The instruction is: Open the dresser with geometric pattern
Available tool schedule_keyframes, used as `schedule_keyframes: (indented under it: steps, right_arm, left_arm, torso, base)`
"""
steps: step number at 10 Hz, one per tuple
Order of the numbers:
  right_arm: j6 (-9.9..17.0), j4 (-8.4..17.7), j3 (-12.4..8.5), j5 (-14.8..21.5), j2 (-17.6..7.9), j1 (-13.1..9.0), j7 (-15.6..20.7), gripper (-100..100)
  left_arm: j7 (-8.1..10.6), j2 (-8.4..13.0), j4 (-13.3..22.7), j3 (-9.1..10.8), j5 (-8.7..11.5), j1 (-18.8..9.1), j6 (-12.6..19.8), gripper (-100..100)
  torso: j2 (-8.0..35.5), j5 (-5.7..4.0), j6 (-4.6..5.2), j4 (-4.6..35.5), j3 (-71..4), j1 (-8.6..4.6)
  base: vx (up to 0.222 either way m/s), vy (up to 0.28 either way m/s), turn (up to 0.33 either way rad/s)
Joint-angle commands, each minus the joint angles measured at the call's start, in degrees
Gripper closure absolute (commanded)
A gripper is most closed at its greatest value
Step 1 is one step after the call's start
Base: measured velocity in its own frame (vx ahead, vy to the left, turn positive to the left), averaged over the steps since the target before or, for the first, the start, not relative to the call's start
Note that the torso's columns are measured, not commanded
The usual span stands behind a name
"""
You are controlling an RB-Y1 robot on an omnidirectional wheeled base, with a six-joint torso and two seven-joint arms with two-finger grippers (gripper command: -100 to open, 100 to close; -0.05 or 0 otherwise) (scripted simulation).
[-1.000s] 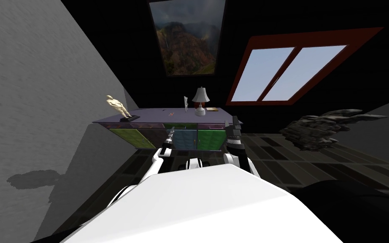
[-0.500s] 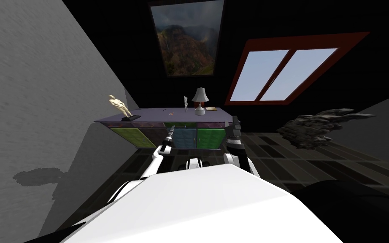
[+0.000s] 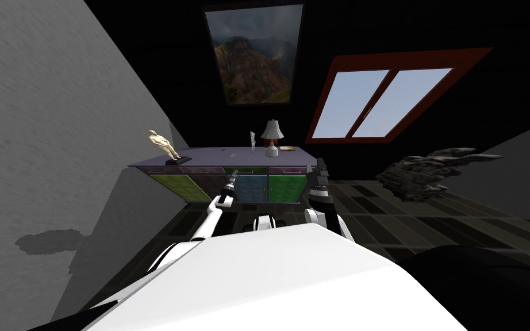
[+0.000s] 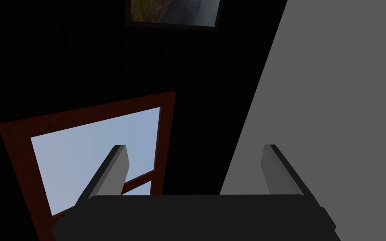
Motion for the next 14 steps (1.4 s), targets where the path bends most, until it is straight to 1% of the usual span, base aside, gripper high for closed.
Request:
schedule_keyframes:
  steps: [1,3,5,6,7,11,12,13,14]
  right_arm:
    - [0.00,0.00,0.00,0.00,0.00,0.00,0.00,0]
    - [0.01,0.01,0.00,0.00,0.00,-0.03,0.00,0]
    - [0.01,0.01,0.01,0.00,0.00,-0.03,0.00,0]
    - [0.01,0.01,0.00,0.00,0.00,-0.03,0.00,0]
    - [0.01,0.01,0.00,0.00,0.00,-0.02,0.00,0]
    - [0.00,-0.01,0.00,0.00,0.00,0.02,0.00,0]
    - [0.00,-0.01,0.00,0.00,0.00,0.02,0.00,0]
    - [0.00,0.00,0.00,0.00,0.00,0.01,0.00,0]
    - [0.00,0.00,0.00,0.00,0.00,0.00,0.00,0]
  left_arm:
    - [0.30,0.21,-0.35,-0.22,-0.02,-0.05,0.22,100]
    - [0.61,0.43,-0.71,-0.44,-0.04,-0.10,0.47,100]
    - [0.91,0.64,-1.08,-0.67,-0.06,-0.16,0.72,100]
    - [0.76,0.53,-0.95,-0.58,-0.06,-0.12,0.61,100]
    - [0.44,0.25,-0.38,-0.44,-0.07,0.19,0.20,-100]
    - [-0.19,-0.27,0.71,-0.16,-0.07,0.76,-0.58,-100]
    - [0.02,-0.08,0.42,-0.23,-0.06,0.66,-0.38,-100]
    - [0.41,0.42,0.16,-0.09,0.06,-0.70,1.29,-100]
    - [0.22,0.24,0.18,-0.17,0.01,-0.09,0.44,-100]
  torso:
    - [0.15,0.01,0.01,0.06,0.10,0.02]
    - [0.73,-0.06,0.05,0.31,0.48,-0.07]
    - [0.24,-0.02,0.01,0.10,0.17,-0.01]
    - [0.14,0.01,0.01,0.05,0.09,0.04]
    - [-0.20,0.00,0.02,-0.02,-0.09,0.01]
    - [-0.03,-0.03,0.01,0.01,-0.01,-0.10]
    - [0.15,-0.03,0.01,0.06,0.11,-0.06]
    - [0.48,0.00,0.00,0.14,0.30,0.04]
    - [0.43,0.00,0.02,0.16,0.29,0.03]
  base:
    - [-0.097,0.004,0.041]
    - [-0.158,0.005,0.019]
    - [-0.179,0.009,0.019]
    - [-0.094,0.002,0.004]
    - [0.066,-0.010,-0.028]
    - [0.163,-0.008,-0.018]
    - [0.086,-0.009,-0.003]
    - [0.071,-0.014,-0.033]
    - [0.044,-0.007,-0.010]
